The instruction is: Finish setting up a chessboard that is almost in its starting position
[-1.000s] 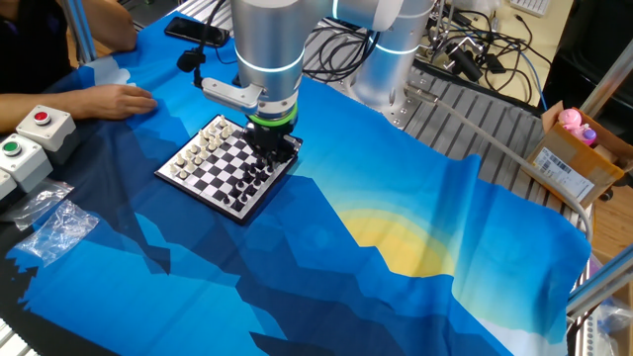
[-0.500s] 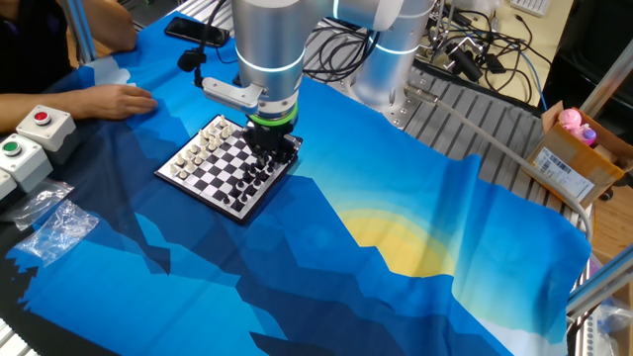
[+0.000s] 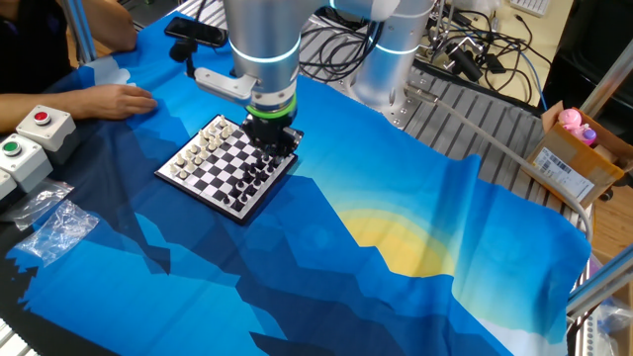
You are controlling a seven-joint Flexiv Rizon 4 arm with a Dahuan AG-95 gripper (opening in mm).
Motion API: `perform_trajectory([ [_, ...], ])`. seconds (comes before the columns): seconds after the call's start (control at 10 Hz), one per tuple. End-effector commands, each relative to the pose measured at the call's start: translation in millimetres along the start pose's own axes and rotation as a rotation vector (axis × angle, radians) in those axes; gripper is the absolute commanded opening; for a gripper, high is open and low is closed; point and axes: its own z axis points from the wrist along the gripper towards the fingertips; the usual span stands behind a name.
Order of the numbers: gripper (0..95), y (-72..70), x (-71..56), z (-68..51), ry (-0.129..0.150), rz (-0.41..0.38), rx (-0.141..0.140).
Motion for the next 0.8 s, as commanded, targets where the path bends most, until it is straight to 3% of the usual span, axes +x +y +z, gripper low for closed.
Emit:
perform_trajectory([
  [0.1,0.0,15.7,-0.5,-17.8,-0.009,0.045,0.000],
  [0.4,0.0,37.8,-7.6,-33.1,-0.002,0.094,-0.015],
  [0.8,0.0,60.7,-6.9,-40.8,0.003,0.126,-0.015],
])
